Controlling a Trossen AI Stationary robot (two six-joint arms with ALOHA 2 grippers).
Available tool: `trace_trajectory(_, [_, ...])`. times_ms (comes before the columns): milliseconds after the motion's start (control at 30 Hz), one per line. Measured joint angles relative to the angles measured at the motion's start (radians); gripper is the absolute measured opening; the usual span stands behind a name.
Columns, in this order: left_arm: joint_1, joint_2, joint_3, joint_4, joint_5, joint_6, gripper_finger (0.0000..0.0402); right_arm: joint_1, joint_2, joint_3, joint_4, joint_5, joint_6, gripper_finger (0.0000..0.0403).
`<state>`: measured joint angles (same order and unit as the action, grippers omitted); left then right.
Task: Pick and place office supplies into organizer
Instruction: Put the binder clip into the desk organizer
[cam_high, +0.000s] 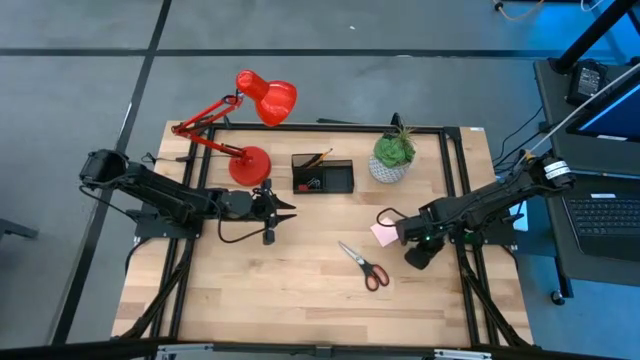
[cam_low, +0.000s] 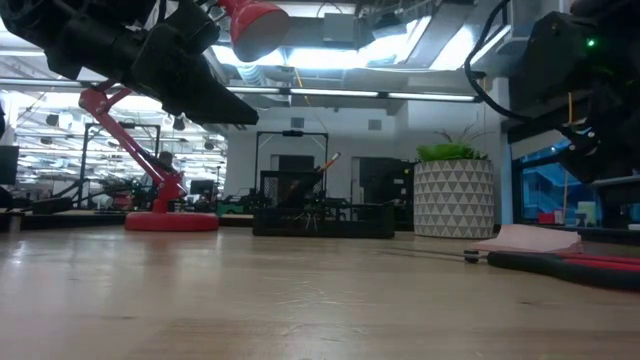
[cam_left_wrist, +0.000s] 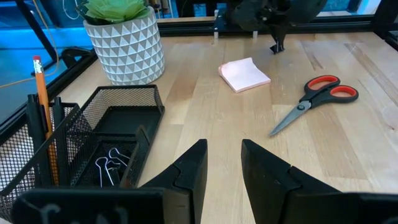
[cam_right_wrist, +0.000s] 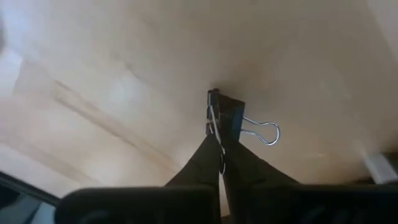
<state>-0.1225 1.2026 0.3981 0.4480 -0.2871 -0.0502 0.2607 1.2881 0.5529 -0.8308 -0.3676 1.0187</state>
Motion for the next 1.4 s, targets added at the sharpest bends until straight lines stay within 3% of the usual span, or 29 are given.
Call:
trace_trajectory(233, [0.0,0.0,0.0,0.0,0.0,-0.004,0.0093,0.0,0.002,0.03,0.039,0.016,-0.062,0.0004])
trace_trajectory(467, [0.0,0.0,0.0,0.0,0.0,-0.016,0.0093,0.0,0.002,0.153,0.039,-0.001,-0.195,0.0004])
trace_trajectory(733, [0.0,0.0,0.0,0.0,0.0,-0.016,0.0093,-0.019,0.002,0.318,0.085,0.178,-0.435,0.0004])
trace_trajectory(933, [0.0,0.0,0.0,0.0,0.0,-0.016,0.0093,-0.062,0.002,0.378,0.261,0.319,-0.648,0.0004])
trace_trajectory(1233, [0.0,0.0,0.0,0.0,0.0,-0.016,0.0093,-0.171,0.011,0.374,0.581,0.336,-0.914,0.0004])
trace_trajectory(1400, [0.0,0.0,0.0,-0.004,0.0,-0.016,0.0093,-0.22,0.079,0.373,0.711,0.351,-1.038,0.0004])
